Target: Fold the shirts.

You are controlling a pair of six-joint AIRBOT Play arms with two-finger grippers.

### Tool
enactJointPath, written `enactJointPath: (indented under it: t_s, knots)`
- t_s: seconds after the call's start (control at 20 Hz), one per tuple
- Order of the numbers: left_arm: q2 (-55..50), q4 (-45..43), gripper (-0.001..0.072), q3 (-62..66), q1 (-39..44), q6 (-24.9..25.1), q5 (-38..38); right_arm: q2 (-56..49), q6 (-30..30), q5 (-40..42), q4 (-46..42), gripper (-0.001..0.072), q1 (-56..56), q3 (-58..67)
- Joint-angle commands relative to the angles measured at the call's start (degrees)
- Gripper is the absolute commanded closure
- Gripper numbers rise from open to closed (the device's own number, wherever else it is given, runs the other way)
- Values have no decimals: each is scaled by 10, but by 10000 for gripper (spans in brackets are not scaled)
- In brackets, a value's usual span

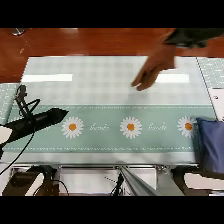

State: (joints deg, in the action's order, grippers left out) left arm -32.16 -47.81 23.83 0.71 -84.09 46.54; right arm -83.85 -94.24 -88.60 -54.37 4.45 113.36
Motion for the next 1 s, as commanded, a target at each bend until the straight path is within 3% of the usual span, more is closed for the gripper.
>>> enactJointPath:
  t_s: [0.0, 0.2, 0.5, 0.85, 0.95]
  knots:
    - [0, 0, 682, 0, 0, 0, 6, 43, -47, -78, -17, 687, 126, 23]
    - [0, 0, 682, 0, 0, 0, 5, 84, -55, -178, -35, 687, 266, 18]
    - [0, 0, 682, 0, 0, 0, 4, 231, -62, -178, -134, 686, 406, -135]
    - [0, 0, 682, 0, 0, 22, 4, 397, -39, -178, -411, 683, 529, -371]
    - [0, 0, 682, 0, 0, 22, 3, 431, -60, -178, -421, 580, 580, -425]
